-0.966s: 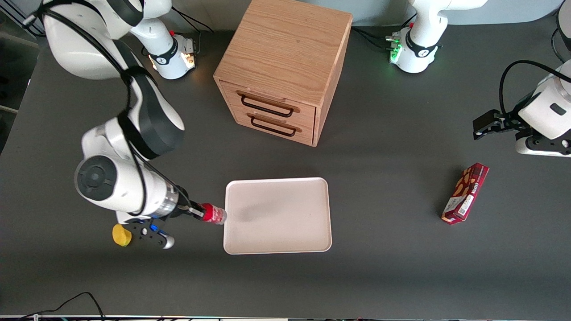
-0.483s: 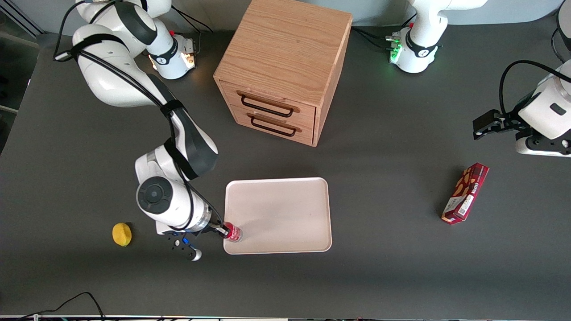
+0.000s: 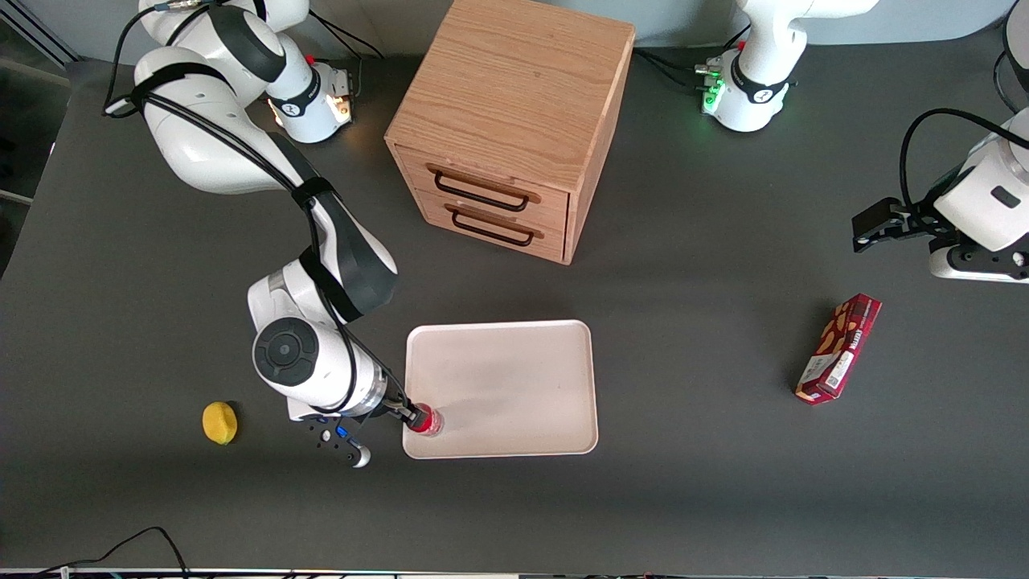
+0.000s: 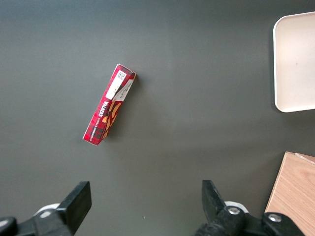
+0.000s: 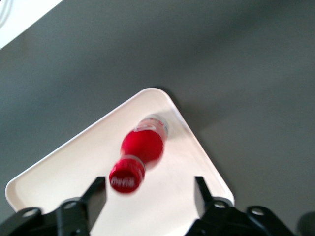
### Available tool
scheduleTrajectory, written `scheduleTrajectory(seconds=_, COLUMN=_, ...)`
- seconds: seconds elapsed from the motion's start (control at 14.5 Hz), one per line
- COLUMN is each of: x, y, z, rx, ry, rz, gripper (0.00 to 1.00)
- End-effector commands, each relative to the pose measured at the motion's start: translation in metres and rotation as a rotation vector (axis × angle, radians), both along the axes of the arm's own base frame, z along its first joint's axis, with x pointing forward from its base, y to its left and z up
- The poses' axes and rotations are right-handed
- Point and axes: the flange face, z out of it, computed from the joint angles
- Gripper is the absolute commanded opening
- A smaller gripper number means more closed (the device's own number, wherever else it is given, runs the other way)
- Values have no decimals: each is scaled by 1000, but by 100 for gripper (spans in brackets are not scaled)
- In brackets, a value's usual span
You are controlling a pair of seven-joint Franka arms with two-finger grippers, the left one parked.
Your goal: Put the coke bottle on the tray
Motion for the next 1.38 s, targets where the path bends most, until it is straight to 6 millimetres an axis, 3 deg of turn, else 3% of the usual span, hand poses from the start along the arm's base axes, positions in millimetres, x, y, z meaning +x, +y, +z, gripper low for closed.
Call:
scheduleTrajectory(seconds=0.0, x=-31, y=-30, z=107, rx=-44, ry=28, rz=98, gripper=100)
scheduleTrajectory(seconds=0.21, x=-85, y=-71, z=196, rx=-141, ry=48, rz=206, gripper=100)
scheduleTrajectory(seconds=0.34, x=-118, y=-105, z=231, rx=-140, ry=65, rz=273, gripper=100)
scheduleTrajectory(seconds=0.48, x=-146, y=-163, z=249, rx=-98, ry=85, rz=273, gripper=100)
scheduleTrajectory(seconds=0.69, x=-189, y=-226, z=250, rx=-75, ry=101, rz=318, gripper=100)
scheduleTrajectory(seconds=0.83, x=-212, y=-244, z=233, rx=-85, ry=85, rz=313, gripper=100)
scheduleTrajectory(seconds=1.03, x=-234, y=-256, z=222, rx=-64, ry=44, rz=321, gripper=100)
scheduleTrajectory(seconds=1.31, x=-221, y=-253, z=244, rx=-31, ry=27, rz=303, gripper=100)
